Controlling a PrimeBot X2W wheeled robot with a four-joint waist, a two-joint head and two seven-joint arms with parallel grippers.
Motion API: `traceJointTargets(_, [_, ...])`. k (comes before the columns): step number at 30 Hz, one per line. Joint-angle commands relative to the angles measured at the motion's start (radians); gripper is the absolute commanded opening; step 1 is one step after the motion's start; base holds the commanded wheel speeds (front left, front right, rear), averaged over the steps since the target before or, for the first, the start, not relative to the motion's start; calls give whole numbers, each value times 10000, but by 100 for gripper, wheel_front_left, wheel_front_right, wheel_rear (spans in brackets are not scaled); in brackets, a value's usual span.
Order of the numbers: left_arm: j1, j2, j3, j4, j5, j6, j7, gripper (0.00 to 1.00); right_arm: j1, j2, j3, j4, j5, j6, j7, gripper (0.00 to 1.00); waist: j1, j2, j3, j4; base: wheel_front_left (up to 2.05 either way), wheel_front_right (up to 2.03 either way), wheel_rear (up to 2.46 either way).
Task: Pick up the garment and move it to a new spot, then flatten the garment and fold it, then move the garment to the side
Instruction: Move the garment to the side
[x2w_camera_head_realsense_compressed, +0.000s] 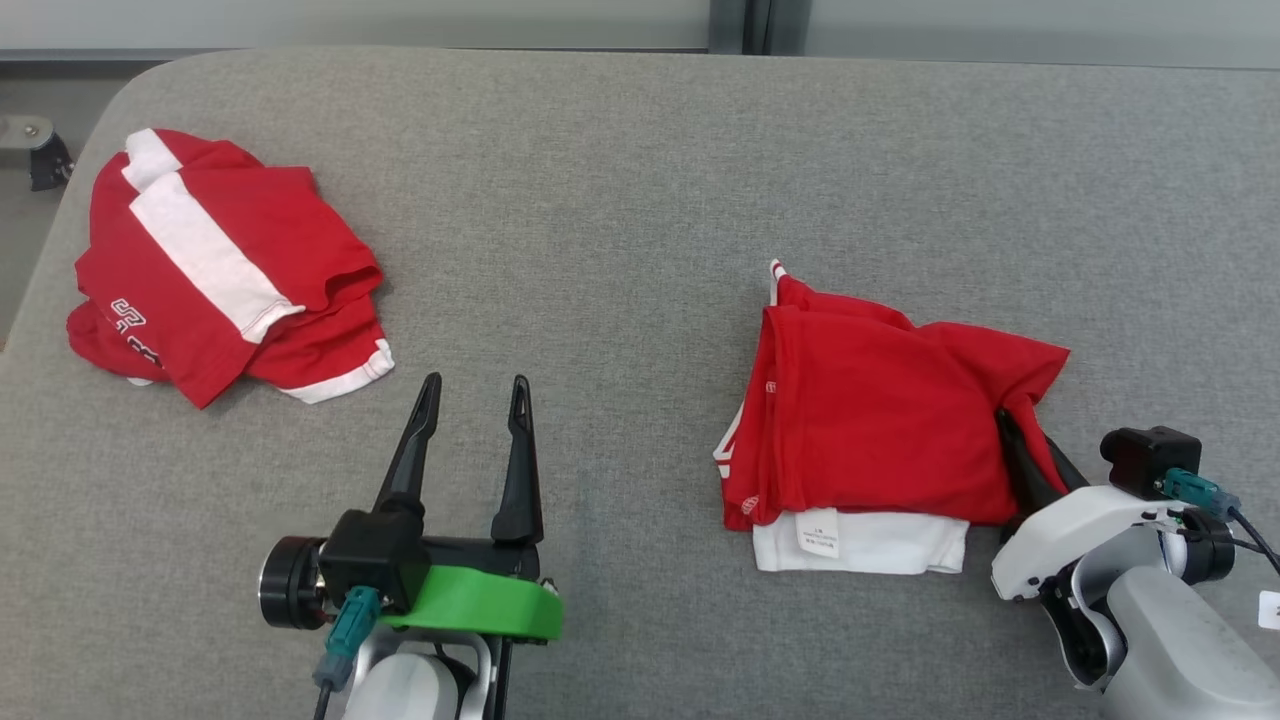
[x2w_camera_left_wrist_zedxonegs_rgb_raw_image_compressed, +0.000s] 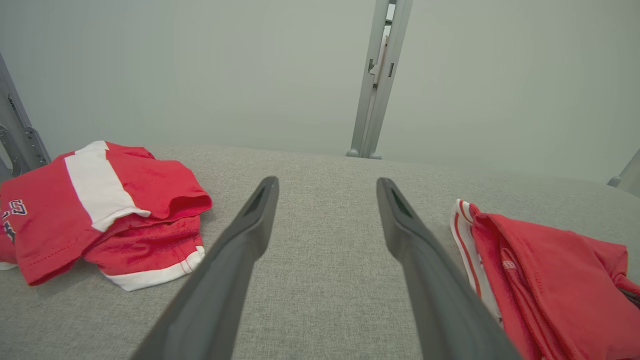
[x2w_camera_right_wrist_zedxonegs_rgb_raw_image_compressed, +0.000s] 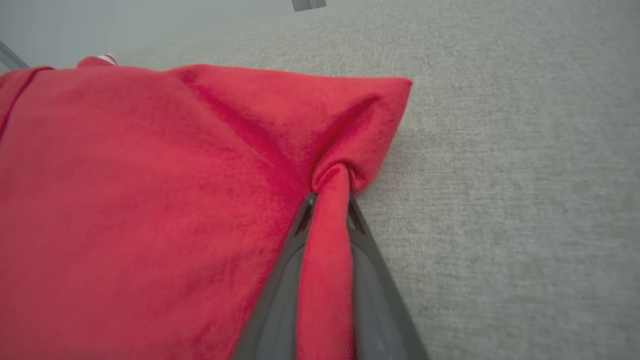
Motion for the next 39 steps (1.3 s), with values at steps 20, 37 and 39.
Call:
traceJointTargets(20, [-1380, 37, -356, 192, 1501, -555, 2, 100, -2758, -3285, 2423, -622, -1353, -13, -6, 0, 0, 0, 1094, -3047, 0, 0, 0])
traceJointTargets(37, [-4661, 62, -1064, 510, 2756, -1159, 2, 100, -5734, -4099, 1251, 1116, -1967, -14, -7, 0, 0, 0, 3900, -4040, 0, 0, 0])
traceJointTargets(39, [-4862, 59, -1138, 477, 2777, -1131, 2, 100, -5839, -4166, 1035, 1356, -2027, -14, -7, 0, 0, 0, 4071, -3989, 0, 0, 0])
